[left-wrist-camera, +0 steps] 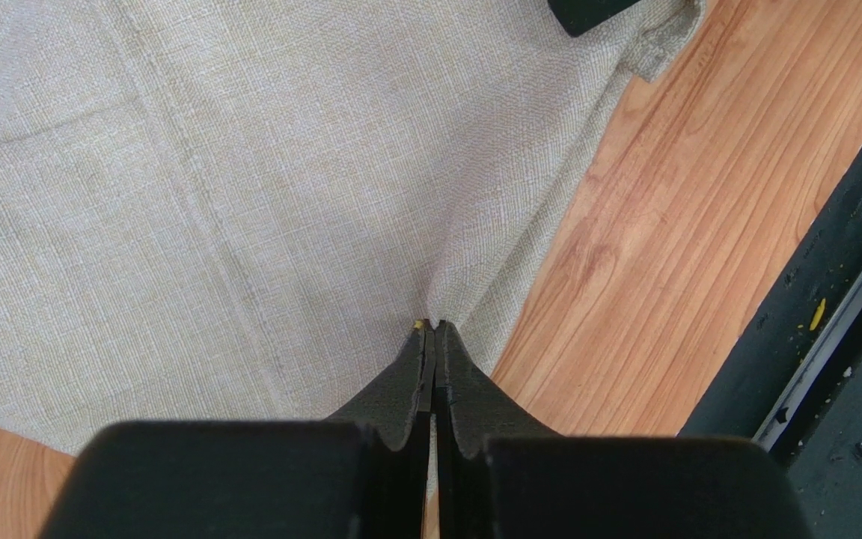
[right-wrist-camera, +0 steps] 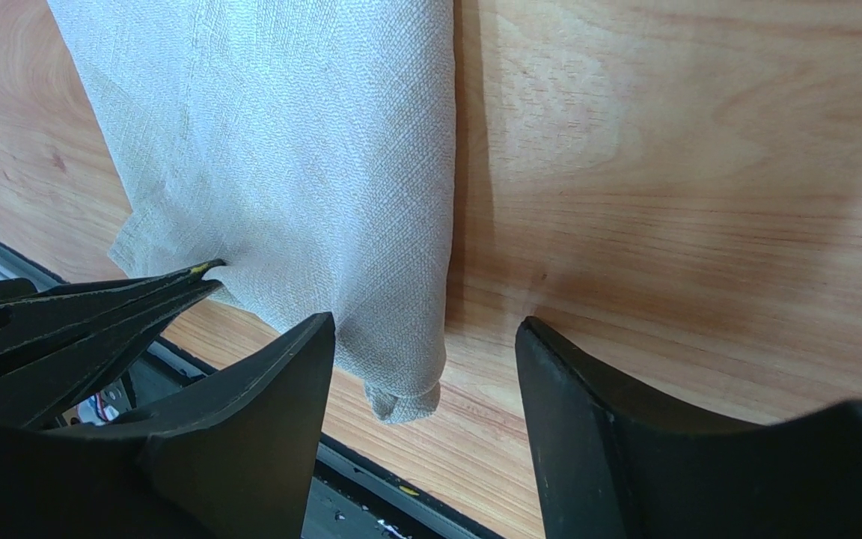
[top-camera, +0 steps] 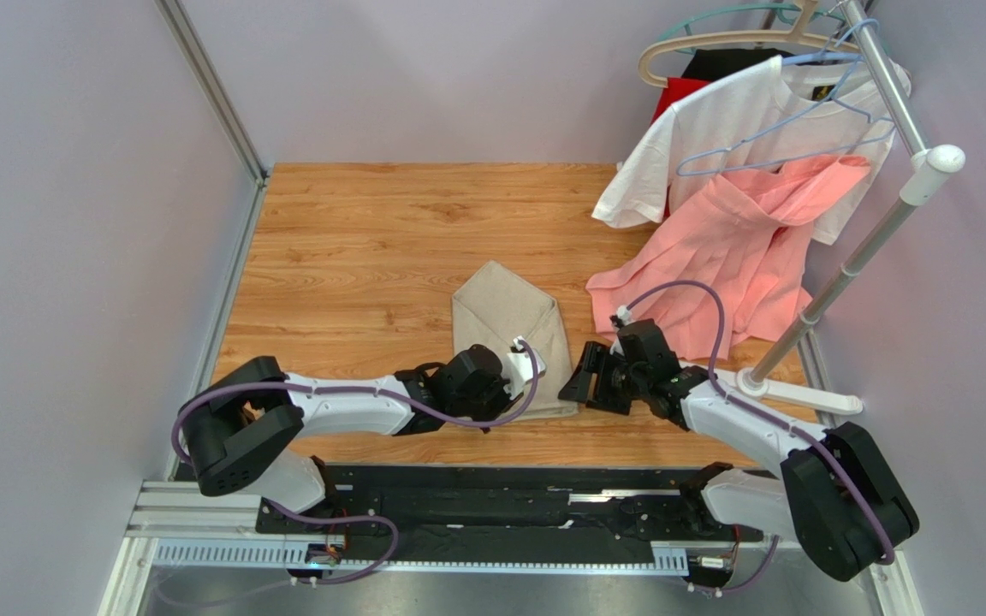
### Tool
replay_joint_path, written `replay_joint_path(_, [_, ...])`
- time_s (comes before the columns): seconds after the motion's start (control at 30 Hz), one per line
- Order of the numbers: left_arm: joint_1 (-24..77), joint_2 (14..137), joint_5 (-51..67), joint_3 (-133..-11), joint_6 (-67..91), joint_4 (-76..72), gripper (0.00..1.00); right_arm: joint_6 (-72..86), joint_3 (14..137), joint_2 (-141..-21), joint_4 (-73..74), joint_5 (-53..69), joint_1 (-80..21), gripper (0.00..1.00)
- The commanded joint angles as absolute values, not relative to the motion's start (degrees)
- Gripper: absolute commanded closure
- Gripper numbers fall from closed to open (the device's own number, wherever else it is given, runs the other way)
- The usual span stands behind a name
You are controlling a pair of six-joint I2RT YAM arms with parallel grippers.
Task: Fold the napkin, place the utensils inside, and roll it up
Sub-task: Roll the napkin with the utensil
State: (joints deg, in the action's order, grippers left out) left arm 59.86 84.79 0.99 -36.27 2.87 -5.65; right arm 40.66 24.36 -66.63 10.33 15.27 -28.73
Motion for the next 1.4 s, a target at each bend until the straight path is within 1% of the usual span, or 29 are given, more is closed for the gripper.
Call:
replay_joint_path(0.0, [60.12, 83.49, 0.09, -37.35, 2.90, -4.57, 1.00, 41.31, 24.87, -65.92, 7.56, 16.00, -28.39, 0.37])
replay_joint_path(0.17, [60.12, 84.02, 0.35, -37.53, 3.52, -4.39, 1.00, 41.40, 24.79, -66.79, 6.60, 17.05, -28.39, 0.44])
replay_joint_path(0.5, [60.12, 84.38, 0.09, -37.79, 3.34, -3.96, 1.00, 40.52, 24.08, -72.07, 2.64, 17.49, -28.30, 0.52])
replay_joint_path(0.57, [60.12, 84.38, 0.09, -37.71, 3.34, -4.04, 1.00, 40.34, 24.26, -72.86, 2.11, 17.67, -28.21, 0.56])
replay_joint_path(0.63, [60.12, 84.46, 0.17, -37.71, 3.25, -4.04, 1.00, 39.99, 24.26, -73.04, 2.02, 17.58, -28.30, 0.58])
replay_joint_path(0.67, [60.03, 84.55, 0.26, -37.79, 3.25, -4.13, 1.00, 39.90, 24.26, -72.95, 2.02, 17.40, -28.30, 0.63])
replay_joint_path(0.73, [60.12, 84.46, 0.26, -37.79, 3.16, -4.30, 1.00, 39.55, 24.26, -73.04, 2.20, 17.40, -28.21, 0.70])
replay_joint_path(0.77, [60.12, 84.46, 0.26, -37.88, 3.08, -4.31, 0.99, 39.64, 24.34, -73.12, 2.46, 17.40, -28.04, 0.75])
replay_joint_path(0.83, [60.12, 84.29, 0.44, -37.88, 2.90, -4.39, 0.97, 39.55, 24.52, -73.21, 2.72, 17.58, -28.30, 0.78])
replay_joint_path(0.87, [60.12, 84.20, 0.44, -37.79, 2.81, -4.39, 0.93, 39.46, 24.61, -73.13, 3.07, 17.58, -28.21, 0.84])
replay_joint_path(0.93, [60.03, 83.76, 0.44, -37.79, 2.81, -4.66, 0.86, 39.46, 25.13, -73.21, 3.86, 17.49, -28.21, 0.87])
replay_joint_path(0.97, [60.12, 83.67, 0.35, -37.79, 2.81, -4.83, 0.80, 39.38, 25.31, -73.30, 4.13, 17.49, -28.21, 0.92])
replay_joint_path(1.0, [60.12, 83.24, 0.44, -37.79, 2.73, -4.92, 0.77, 39.38, 25.92, -73.30, 4.39, 17.49, -28.21, 0.95])
replay_joint_path(1.03, [60.12, 82.36, 0.18, -37.79, 2.55, -5.18, 0.69, 39.37, 26.54, -73.47, 5.26, 17.40, -28.21, 1.00])
replay_joint_path(1.07, [60.12, 81.83, 0.09, -37.79, 2.46, -5.45, 0.67, 39.46, 27.15, -73.56, 5.62, 17.40, -28.04, 1.00])
replay_joint_path(1.1, [60.03, 81.39, 0.09, -37.62, 2.29, -5.71, 0.61, 39.46, 27.59, -73.65, 6.50, 17.49, -27.95, 1.00])
replay_joint_path(1.23, [60.20, 78.23, 0.09, -36.74, 1.15, -8.34, 0.53, 40.07, 30.32, -74.44, 10.89, 17.84, -27.42, 1.00])
replay_joint_path(1.37, [60.21, 77.34, 1.75, -36.39, 0.09, -10.10, 0.50, 41.22, 32.87, -75.58, 16.16, 19.25, -25.93, 1.00])
